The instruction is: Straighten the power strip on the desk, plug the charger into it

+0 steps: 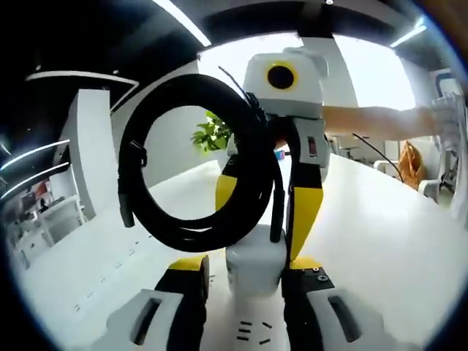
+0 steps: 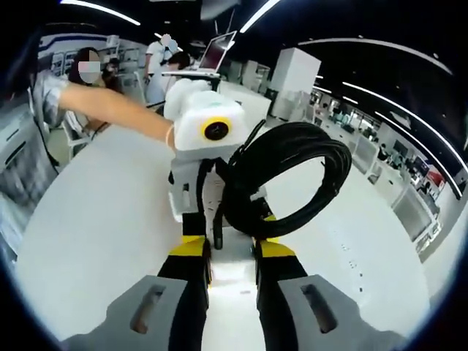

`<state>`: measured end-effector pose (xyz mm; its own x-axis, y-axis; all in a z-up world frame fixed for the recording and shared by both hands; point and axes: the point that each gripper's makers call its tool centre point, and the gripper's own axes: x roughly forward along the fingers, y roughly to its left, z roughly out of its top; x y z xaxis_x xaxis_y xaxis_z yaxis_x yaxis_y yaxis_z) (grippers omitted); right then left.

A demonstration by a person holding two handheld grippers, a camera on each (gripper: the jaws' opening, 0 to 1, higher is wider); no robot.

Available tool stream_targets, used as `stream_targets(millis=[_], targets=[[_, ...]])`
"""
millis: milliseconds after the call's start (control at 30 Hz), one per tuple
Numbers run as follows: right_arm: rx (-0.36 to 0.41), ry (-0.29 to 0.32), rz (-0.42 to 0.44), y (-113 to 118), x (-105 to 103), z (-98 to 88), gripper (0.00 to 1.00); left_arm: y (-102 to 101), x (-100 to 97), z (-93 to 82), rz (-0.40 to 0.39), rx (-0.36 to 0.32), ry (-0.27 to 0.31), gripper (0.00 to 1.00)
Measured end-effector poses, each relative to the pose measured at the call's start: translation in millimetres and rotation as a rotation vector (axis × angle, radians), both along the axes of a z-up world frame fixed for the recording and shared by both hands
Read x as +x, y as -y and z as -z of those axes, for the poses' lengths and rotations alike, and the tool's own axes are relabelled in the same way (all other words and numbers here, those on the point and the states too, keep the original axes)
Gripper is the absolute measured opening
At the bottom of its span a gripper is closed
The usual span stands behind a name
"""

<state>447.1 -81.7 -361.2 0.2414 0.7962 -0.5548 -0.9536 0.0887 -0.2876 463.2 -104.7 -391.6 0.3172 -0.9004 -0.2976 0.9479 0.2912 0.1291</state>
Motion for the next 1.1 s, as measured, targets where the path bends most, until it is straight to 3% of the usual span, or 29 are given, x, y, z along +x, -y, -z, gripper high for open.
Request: stream_targets(millis=[200, 433, 667, 833, 867, 1100], targets=[[-0.007, -0.009, 0.008, 2, 1, -0.7, 0.22, -10, -10.2, 10.3, 0.02, 0.057, -0.014, 0.62], [-0.015, -0.007, 0.021, 3, -2, -0.7, 0.22, -29, -14.1, 3.8, -0.004, 0.036, -0.003, 0.63], [-0.048, 0.012, 0.019, 2, -6, 1.6, 0.22, -74, -1.7, 1.0, -0.101, 0.057, -0.021, 0.7], [-0.048, 0.008, 0.024, 2, -6, 2.1, 0.22, -91, 0.7, -9.8, -0.134, 0.018, -0.038, 0.97], [-0.049, 0.009, 0.024, 2, -5, 2.2, 0.22, -93, 0.8, -12.2, -0.138, 0.011, -0.033, 0.99], [-0.058, 0.012, 0.028, 1, -10, 3.8, 0.22, -105, 4.3, -27.3, -0.156, -0.014, 0.002, 0.99]])
